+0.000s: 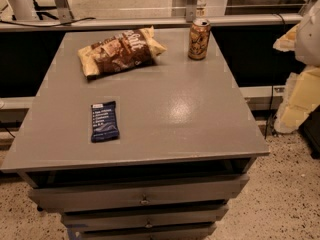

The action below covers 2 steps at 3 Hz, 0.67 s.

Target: Move brown chip bag near orange can

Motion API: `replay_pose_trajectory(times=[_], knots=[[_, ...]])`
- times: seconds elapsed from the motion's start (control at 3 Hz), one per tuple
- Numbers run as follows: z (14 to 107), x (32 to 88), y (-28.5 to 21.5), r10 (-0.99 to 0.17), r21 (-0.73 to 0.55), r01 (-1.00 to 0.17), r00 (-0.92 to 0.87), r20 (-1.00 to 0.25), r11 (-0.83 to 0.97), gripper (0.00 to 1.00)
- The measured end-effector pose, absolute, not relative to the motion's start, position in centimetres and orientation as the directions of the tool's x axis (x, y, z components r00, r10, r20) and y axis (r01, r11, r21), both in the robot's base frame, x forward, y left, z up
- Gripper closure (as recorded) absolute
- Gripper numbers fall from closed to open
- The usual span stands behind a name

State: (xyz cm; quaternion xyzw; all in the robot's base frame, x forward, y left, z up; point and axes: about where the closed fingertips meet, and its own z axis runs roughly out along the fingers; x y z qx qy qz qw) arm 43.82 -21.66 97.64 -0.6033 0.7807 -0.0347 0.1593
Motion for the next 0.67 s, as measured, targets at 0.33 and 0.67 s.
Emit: replay_pose_trajectory(times=[0.33, 0.67], knots=[[97.6, 43.8, -21.7, -0.953, -0.247, -0.931, -0.221, -0.207, 0.27, 0.0], [97.9, 44.9, -20.8, -0.949, -0.268, -0.927, -0.196, -0.247, 0.261, 0.0]])
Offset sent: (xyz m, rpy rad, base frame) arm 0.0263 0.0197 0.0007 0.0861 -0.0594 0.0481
